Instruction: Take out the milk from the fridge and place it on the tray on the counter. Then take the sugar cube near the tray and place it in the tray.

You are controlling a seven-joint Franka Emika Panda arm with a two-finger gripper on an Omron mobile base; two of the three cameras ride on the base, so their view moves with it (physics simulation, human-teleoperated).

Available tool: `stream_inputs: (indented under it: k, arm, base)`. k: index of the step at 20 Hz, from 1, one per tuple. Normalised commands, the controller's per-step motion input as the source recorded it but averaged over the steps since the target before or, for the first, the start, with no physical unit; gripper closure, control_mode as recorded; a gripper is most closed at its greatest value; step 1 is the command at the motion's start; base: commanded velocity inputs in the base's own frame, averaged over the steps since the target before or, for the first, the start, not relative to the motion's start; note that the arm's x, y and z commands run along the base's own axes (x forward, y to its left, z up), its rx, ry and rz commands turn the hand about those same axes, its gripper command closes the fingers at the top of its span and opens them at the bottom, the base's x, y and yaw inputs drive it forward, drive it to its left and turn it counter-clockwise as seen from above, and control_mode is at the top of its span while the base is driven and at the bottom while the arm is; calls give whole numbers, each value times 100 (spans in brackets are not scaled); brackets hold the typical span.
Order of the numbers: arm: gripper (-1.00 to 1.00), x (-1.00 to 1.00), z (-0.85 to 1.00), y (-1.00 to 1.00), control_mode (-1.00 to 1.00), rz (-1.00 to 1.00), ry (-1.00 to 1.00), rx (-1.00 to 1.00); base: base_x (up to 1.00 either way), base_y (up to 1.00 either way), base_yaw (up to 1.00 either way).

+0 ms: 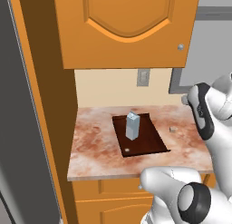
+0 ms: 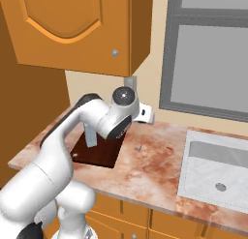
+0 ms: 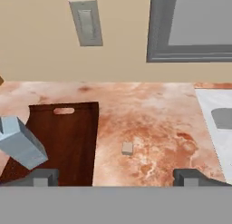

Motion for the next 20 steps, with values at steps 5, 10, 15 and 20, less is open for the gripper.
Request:
stream_inputs:
  k: [5, 10, 15, 20]
  arm:
    - [-100, -43, -38, -4, -100, -13, 24, -7]
    - [-100, -36, -34, 0, -100, -10, 10, -4]
    - [-100, -8, -40, 0, -100, -1, 0, -1]
    - [-100, 9, -41, 0, -100, 0, 0, 0]
  base:
    - [0, 0, 0]
    - [0, 0, 0]
    - [0, 0, 0]
    - [0, 0, 0]
